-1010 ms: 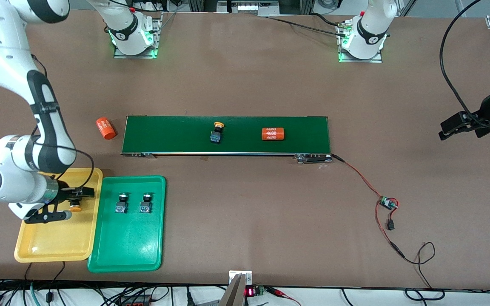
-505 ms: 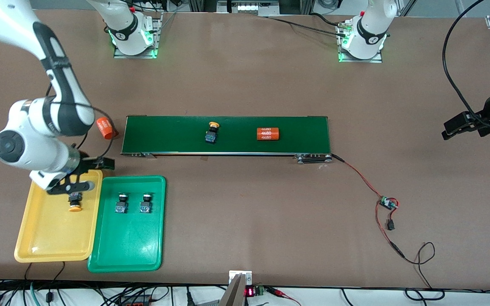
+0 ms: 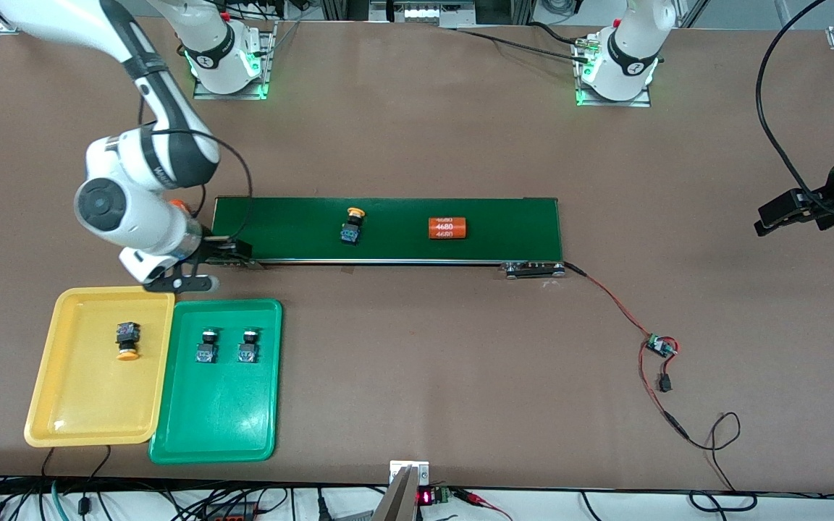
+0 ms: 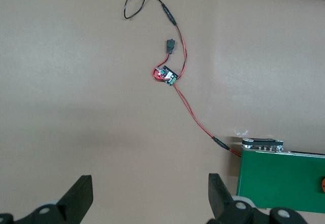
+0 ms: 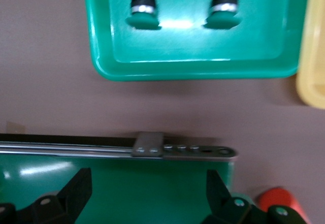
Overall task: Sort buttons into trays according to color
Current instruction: 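Move the right gripper to the belt and grasp another yellow-cap button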
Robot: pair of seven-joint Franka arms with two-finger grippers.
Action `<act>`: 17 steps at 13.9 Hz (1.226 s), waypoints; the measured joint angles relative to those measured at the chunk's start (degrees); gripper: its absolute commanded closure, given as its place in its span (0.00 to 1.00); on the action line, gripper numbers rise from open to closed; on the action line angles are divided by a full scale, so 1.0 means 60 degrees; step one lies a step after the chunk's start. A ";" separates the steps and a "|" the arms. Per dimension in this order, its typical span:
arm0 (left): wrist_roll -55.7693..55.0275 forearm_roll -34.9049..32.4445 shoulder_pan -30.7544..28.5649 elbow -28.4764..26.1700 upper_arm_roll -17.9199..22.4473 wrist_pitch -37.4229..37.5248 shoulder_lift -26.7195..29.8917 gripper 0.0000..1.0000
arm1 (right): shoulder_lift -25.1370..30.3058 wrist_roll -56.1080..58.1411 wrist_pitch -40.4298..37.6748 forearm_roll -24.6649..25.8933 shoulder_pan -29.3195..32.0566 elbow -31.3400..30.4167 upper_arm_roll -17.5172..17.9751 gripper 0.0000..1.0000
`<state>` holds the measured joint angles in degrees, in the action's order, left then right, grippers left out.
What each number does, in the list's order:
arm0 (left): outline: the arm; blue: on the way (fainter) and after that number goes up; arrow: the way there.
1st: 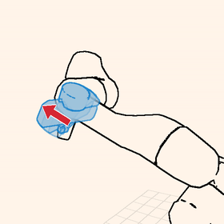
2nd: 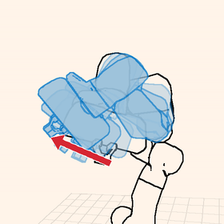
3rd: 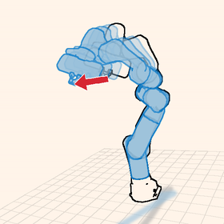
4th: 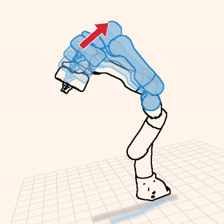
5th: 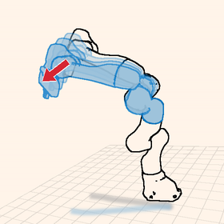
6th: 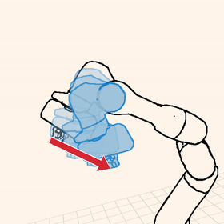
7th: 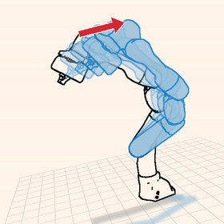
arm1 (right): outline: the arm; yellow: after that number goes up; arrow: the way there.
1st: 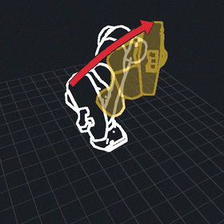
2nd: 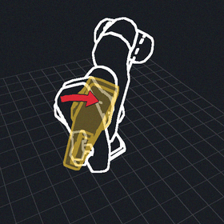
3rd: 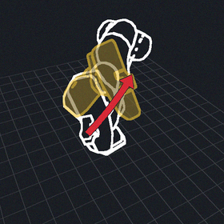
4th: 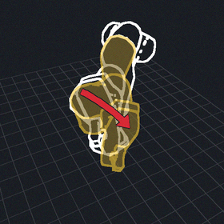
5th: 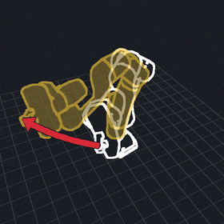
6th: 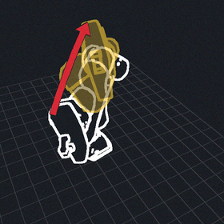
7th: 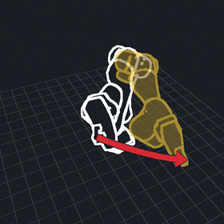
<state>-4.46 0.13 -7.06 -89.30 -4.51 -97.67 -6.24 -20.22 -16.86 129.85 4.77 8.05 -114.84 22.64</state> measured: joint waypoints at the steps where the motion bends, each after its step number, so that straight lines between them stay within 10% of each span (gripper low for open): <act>1: 0.0000 0.0000 0.0000 0.0000 0.0000 0.0004 0.0000 0.00 | 0.0075 -0.0346 0.0488 0.0000 -0.0013 -0.0463 0.0182 0.00; 17: 0.0000 0.0000 -0.0272 -0.0017 -0.0077 0.0362 -0.0014 0.00 | 0.0127 -0.5063 0.1029 0.0006 -0.2092 -0.1118 0.0431 0.00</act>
<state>-4.46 0.13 -8.69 -89.40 -4.97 -95.50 -6.32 -19.46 -47.23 136.02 4.81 -4.50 -121.55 25.23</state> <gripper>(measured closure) 0.000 0.000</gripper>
